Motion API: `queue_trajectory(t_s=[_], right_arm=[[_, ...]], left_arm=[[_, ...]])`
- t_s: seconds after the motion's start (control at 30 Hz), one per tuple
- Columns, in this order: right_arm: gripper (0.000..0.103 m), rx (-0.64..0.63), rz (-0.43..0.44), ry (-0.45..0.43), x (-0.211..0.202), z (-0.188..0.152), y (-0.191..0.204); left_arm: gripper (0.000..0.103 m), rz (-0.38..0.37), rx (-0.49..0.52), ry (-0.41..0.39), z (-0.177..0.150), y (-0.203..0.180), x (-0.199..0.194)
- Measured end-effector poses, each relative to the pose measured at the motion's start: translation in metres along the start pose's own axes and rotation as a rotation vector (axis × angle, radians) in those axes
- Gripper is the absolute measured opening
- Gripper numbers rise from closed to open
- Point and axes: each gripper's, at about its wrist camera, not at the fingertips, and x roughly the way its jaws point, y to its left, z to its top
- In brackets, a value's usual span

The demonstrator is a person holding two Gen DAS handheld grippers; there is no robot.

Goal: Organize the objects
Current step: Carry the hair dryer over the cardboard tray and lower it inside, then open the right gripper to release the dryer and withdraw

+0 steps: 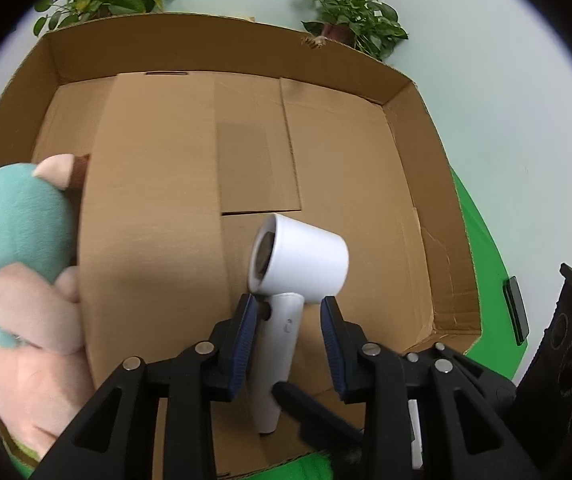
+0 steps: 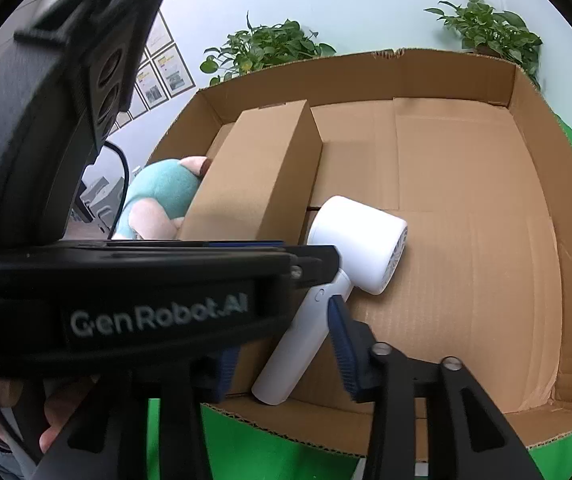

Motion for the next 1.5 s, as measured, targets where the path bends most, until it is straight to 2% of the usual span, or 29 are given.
queue_trajectory(t_s=[0.17, 0.37, 0.6, 0.67, 0.9, 1.1, 1.13, 1.17, 1.23, 1.27, 1.3, 1.37, 1.5], right_arm=[[0.050, 0.029, 0.002, 0.014, 0.000, -0.002, -0.006], [0.050, 0.109, -0.080, 0.052, 0.009, -0.002, -0.022], [0.038, 0.092, -0.068, 0.131, 0.040, 0.000, -0.014], [0.032, 0.071, -0.063, 0.133, 0.047, 0.002, -0.009], [0.029, -0.102, -0.067, 0.115, 0.053, 0.001, 0.016], [0.030, -0.107, -0.055, 0.116, 0.053, 0.002, 0.014], [0.033, -0.100, -0.066, 0.119, 0.053, 0.002, 0.014], [0.043, -0.095, -0.085, 0.121, 0.051, 0.001, 0.013], [0.071, -0.082, -0.127, 0.086, 0.039, -0.001, 0.010], [0.081, -0.071, -0.144, 0.052, 0.030, -0.002, 0.010], [0.099, -0.053, -0.156, 0.007, 0.018, -0.003, 0.009], [0.102, -0.033, -0.179, -0.060, -0.008, -0.009, 0.007], [0.102, -0.033, -0.220, -0.100, -0.044, -0.028, 0.007]], left_arm=[[0.032, -0.047, -0.028, -0.025, -0.005, 0.010, -0.014], [0.032, -0.027, -0.010, -0.101, -0.012, 0.015, -0.043], [0.032, 0.004, -0.008, -0.120, -0.026, 0.028, -0.052], [0.032, 0.005, -0.012, -0.118, -0.029, 0.034, -0.052], [0.032, 0.017, -0.013, -0.118, -0.034, 0.046, -0.050], [0.032, 0.038, 0.004, -0.135, -0.035, 0.044, -0.048], [0.032, 0.048, 0.011, -0.143, -0.037, 0.041, -0.049], [0.033, 0.061, 0.021, -0.156, -0.038, 0.039, -0.050], [0.037, 0.092, 0.043, -0.191, -0.041, 0.034, -0.055], [0.043, 0.111, 0.053, -0.213, -0.042, 0.031, -0.058], [0.045, 0.131, 0.063, -0.239, -0.044, 0.028, -0.062], [0.057, 0.163, 0.079, -0.286, -0.047, 0.022, -0.070], [0.070, 0.230, 0.117, -0.388, -0.057, 0.004, -0.088]])
